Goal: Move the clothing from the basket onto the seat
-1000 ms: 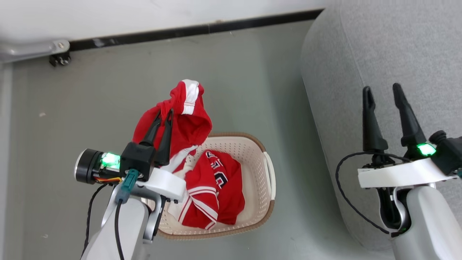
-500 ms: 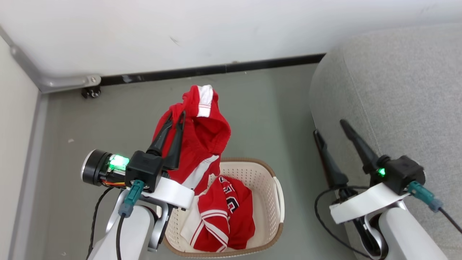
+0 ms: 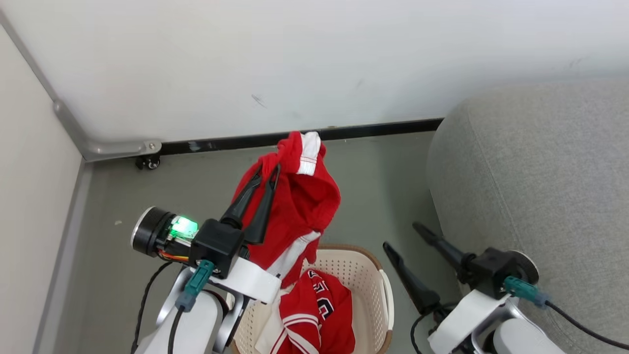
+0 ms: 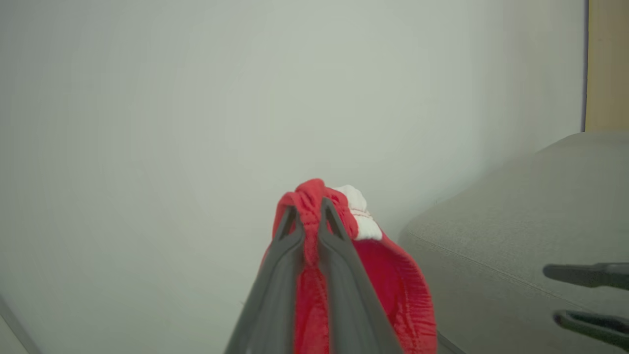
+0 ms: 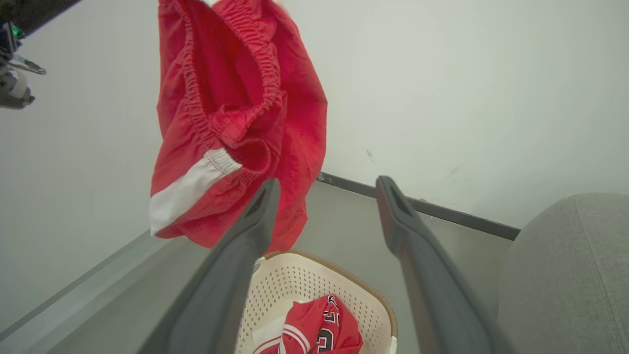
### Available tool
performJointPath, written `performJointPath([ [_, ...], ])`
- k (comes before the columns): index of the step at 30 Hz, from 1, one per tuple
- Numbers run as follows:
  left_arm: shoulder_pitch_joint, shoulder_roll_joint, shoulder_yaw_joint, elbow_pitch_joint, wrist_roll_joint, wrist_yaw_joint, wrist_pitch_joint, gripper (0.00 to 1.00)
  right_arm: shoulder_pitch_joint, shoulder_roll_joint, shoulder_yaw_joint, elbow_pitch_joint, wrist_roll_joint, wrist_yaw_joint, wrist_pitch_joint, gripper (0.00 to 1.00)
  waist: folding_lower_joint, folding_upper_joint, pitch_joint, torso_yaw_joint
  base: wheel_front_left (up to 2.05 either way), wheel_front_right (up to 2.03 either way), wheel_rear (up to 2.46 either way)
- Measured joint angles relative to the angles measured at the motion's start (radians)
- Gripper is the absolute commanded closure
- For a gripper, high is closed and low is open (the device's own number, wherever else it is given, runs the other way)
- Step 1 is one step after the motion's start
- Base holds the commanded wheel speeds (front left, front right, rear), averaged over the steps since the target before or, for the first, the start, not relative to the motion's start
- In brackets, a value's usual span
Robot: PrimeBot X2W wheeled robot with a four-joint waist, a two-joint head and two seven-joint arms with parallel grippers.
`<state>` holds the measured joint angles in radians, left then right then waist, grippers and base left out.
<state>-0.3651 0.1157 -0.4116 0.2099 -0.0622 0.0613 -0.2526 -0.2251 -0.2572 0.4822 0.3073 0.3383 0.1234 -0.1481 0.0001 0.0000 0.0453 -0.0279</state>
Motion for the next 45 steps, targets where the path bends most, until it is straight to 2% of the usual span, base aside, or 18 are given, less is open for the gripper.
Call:
performJointPath([
  [8,0.009,-0.003,-0.028,-0.017,0.003,-0.016,0.000,1.00,-0.001,-0.039,0.088,-0.005,0.049,0.000,0.031,0.00,0.0000,0.0000,-0.046,0.008,0.00,0.00,0.00],
  [20,0.031,-0.017,-0.081,-0.024,0.004,-0.046,0.003,1.00,-0.024,-0.035,0.194,-0.012,0.148,0.000,0.052,0.00,0.0000,0.0000,-0.076,0.021,0.00,0.00,0.00],
  [30,0.030,-0.029,-0.128,-0.043,0.014,-0.070,0.022,1.00,-0.114,-0.057,0.268,0.016,0.150,0.000,0.072,0.00,0.0000,0.0000,-0.072,0.036,0.00,0.00,0.00],
  [45,0.008,-0.042,-0.174,-0.067,0.014,-0.087,0.042,1.00,-0.181,-0.050,0.386,0.078,0.189,0.001,0.113,0.00,0.0000,0.0000,-0.065,0.054,0.00,0.00,0.00],
])
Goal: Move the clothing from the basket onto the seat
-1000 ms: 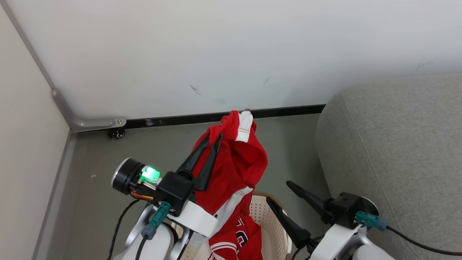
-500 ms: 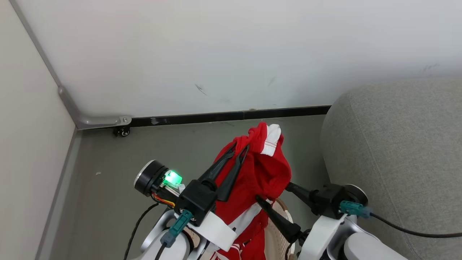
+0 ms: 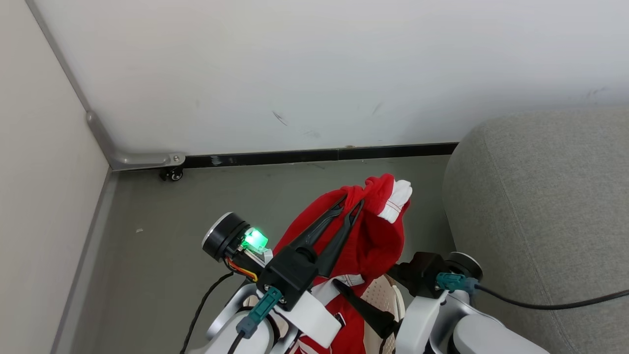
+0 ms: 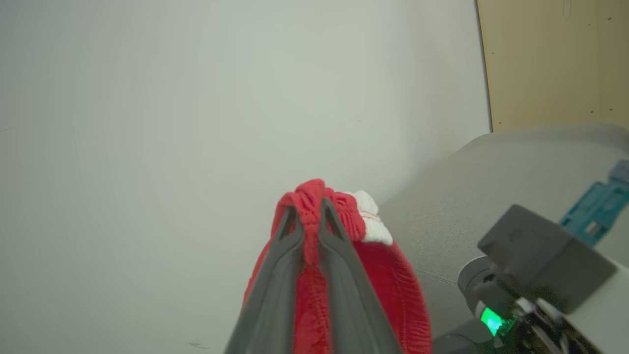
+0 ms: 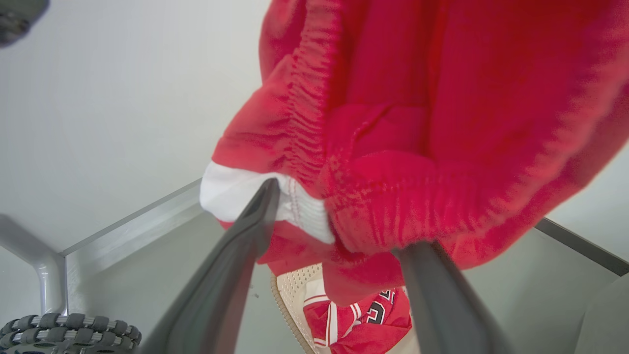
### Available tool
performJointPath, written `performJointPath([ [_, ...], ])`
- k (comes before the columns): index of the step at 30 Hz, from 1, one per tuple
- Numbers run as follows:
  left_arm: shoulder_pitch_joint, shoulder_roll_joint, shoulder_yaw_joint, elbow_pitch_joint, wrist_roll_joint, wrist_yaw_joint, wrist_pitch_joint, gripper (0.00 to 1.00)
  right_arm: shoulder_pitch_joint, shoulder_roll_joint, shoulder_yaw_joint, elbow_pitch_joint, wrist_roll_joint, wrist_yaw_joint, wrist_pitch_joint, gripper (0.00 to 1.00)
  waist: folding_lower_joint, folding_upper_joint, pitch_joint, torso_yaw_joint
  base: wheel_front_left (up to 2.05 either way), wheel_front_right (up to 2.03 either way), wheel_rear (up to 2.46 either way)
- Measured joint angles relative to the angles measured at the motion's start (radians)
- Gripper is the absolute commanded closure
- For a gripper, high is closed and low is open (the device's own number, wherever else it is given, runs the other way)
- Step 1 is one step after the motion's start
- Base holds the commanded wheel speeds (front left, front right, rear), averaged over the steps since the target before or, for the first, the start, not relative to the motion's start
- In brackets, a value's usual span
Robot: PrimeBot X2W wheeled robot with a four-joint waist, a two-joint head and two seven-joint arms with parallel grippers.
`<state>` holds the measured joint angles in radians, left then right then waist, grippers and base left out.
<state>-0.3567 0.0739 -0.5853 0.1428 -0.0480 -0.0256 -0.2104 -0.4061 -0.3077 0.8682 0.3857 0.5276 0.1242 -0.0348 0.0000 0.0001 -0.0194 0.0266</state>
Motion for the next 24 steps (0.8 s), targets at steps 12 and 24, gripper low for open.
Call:
performJointPath([
  [12,-0.019,-0.011,-0.028,-0.007,0.000,-0.002,0.019,1.00,-0.065,0.029,0.082,0.042,-0.005,0.000,-0.020,0.73,0.0000,0.0000,0.005,0.004,0.00,0.00,0.00],
  [24,-0.018,-0.012,0.005,0.030,-0.011,0.018,0.046,1.00,-0.091,0.030,0.108,0.074,-0.009,0.000,-0.082,1.00,0.0000,0.0000,0.010,-0.005,0.00,0.00,0.00],
])
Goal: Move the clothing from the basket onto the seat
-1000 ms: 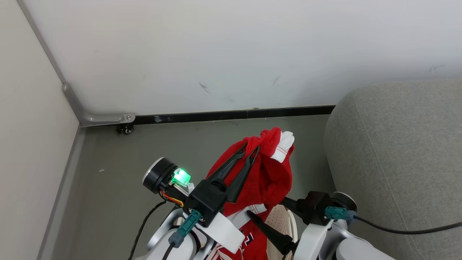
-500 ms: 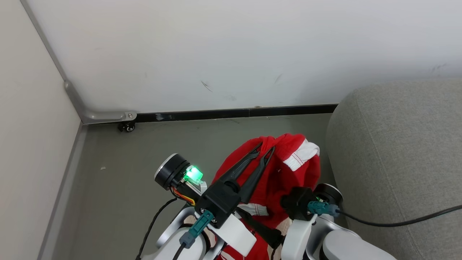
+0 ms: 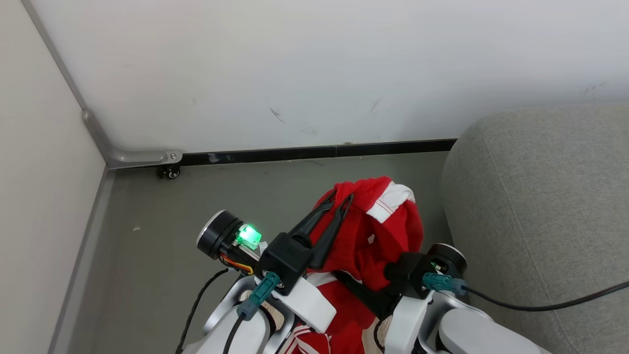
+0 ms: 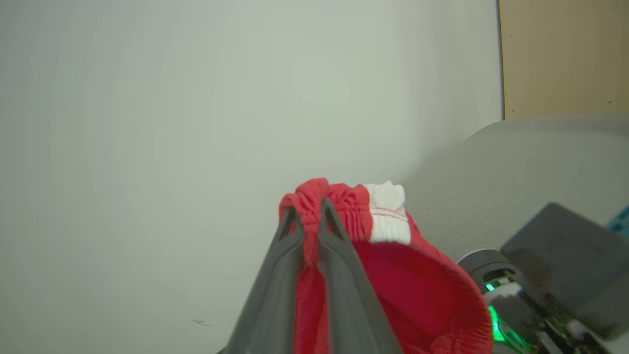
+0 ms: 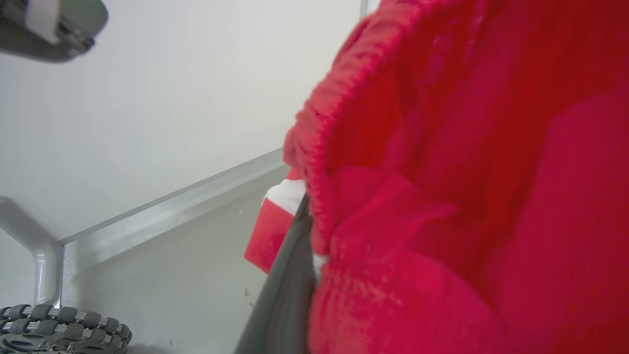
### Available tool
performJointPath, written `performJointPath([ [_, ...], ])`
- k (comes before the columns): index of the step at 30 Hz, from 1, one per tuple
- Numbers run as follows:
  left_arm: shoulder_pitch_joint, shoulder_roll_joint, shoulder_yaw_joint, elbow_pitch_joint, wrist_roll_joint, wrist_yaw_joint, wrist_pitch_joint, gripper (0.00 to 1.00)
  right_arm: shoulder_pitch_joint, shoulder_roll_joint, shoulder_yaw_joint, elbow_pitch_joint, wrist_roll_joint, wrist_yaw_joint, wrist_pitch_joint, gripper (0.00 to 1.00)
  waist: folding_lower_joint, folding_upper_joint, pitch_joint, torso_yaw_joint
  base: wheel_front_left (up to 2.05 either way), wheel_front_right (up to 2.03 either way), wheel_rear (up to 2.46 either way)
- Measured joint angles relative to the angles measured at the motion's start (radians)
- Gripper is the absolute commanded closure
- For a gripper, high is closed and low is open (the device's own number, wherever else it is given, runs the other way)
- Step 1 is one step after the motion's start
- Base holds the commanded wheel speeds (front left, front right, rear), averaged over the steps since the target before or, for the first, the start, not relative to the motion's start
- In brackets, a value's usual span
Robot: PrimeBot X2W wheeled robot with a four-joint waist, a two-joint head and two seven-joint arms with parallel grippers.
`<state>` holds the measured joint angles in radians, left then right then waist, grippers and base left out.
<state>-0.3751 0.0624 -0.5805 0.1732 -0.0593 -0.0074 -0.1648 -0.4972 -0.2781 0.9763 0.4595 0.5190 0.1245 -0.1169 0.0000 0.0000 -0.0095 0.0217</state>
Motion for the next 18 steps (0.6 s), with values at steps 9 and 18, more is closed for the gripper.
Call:
performJointPath([
  [9,0.010,0.025,0.053,0.050,-0.029,0.025,0.007,1.00,0.001,-0.015,-0.033,0.006,0.022,0.000,-0.069,1.00,0.0000,0.0000,0.003,-0.020,0.00,0.00,0.00],
  [18,0.030,0.035,0.091,0.080,-0.053,0.044,0.006,1.00,0.004,-0.038,-0.088,0.006,0.036,0.000,-0.096,1.00,0.0000,0.0000,0.007,-0.038,0.00,0.00,0.00],
])
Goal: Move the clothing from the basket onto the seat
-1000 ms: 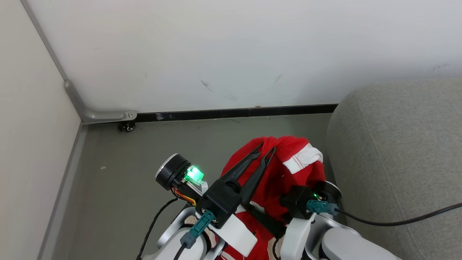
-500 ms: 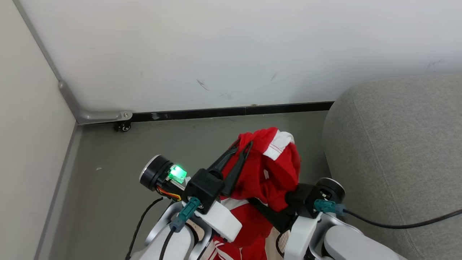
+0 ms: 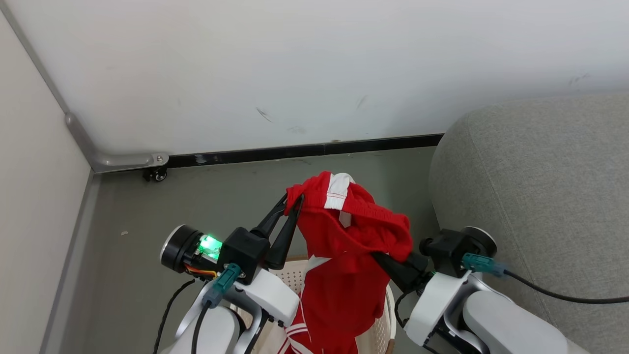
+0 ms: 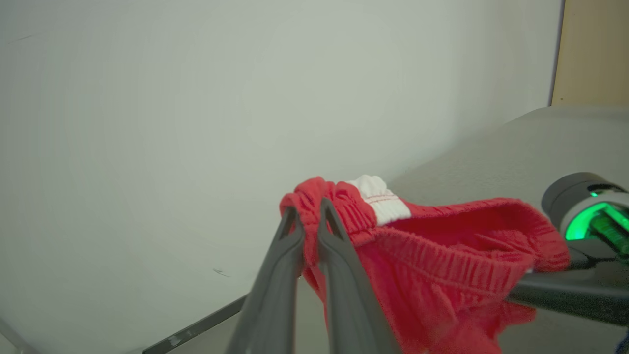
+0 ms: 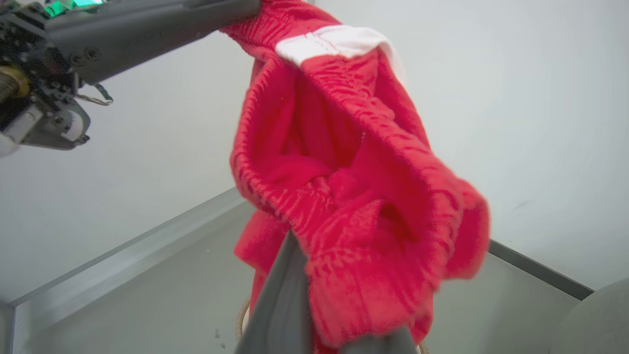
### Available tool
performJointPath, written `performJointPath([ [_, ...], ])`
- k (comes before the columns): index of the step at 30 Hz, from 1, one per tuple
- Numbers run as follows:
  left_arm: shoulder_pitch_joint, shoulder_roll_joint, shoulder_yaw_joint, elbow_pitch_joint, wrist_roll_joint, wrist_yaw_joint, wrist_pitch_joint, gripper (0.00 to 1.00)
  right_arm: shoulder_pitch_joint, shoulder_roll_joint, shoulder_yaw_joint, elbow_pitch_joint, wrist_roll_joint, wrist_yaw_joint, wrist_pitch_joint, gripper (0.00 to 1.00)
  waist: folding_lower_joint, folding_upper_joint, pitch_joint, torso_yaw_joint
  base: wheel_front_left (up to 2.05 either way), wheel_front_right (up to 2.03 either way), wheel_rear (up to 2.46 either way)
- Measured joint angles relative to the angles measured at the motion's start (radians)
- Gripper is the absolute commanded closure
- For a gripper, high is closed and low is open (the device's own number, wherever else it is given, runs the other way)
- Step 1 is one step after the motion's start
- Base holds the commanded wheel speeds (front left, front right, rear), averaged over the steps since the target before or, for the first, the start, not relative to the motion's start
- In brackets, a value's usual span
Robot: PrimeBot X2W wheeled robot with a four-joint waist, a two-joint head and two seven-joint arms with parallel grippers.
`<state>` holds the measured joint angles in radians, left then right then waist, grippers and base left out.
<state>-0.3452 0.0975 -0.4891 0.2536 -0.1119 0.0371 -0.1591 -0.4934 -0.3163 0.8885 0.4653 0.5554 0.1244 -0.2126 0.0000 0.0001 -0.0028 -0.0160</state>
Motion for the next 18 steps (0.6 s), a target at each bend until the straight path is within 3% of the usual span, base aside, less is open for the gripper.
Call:
performJointPath([
  [6,0.019,0.003,0.015,0.017,-0.011,0.008,-0.001,1.00,0.001,-0.014,-0.045,-0.004,0.002,0.000,-0.016,1.00,0.0000,0.0000,0.000,-0.002,0.00,0.00,0.00],
  [7,0.019,0.004,0.016,0.019,-0.013,0.008,-0.005,0.82,0.001,-0.016,-0.053,-0.006,0.003,0.000,-0.016,1.00,0.0000,0.0000,0.000,-0.002,0.00,0.00,0.00],
  [8,0.020,0.004,0.018,0.020,-0.016,0.008,-0.008,0.72,0.001,-0.018,-0.061,-0.007,0.005,0.000,-0.017,1.00,0.0000,0.0000,0.000,-0.003,0.00,0.00,0.00],
  [9,0.021,0.005,0.020,0.020,-0.018,0.009,-0.009,0.27,0.001,-0.020,-0.070,-0.008,0.007,0.000,-0.018,1.00,0.0000,0.0000,0.000,-0.003,0.00,0.00,0.00],
  [10,0.023,0.006,0.022,0.021,-0.018,0.010,-0.011,0.00,0.001,-0.024,-0.078,-0.009,0.008,0.000,-0.020,1.00,0.0000,0.0000,0.000,-0.003,0.00,0.00,0.00],
  [18,0.027,0.012,0.052,0.024,-0.043,0.024,-0.026,0.00,0.001,-0.068,-0.175,-0.011,0.007,0.000,-0.026,1.00,0.0000,0.0000,0.000,-0.007,0.00,0.00,0.00],
])
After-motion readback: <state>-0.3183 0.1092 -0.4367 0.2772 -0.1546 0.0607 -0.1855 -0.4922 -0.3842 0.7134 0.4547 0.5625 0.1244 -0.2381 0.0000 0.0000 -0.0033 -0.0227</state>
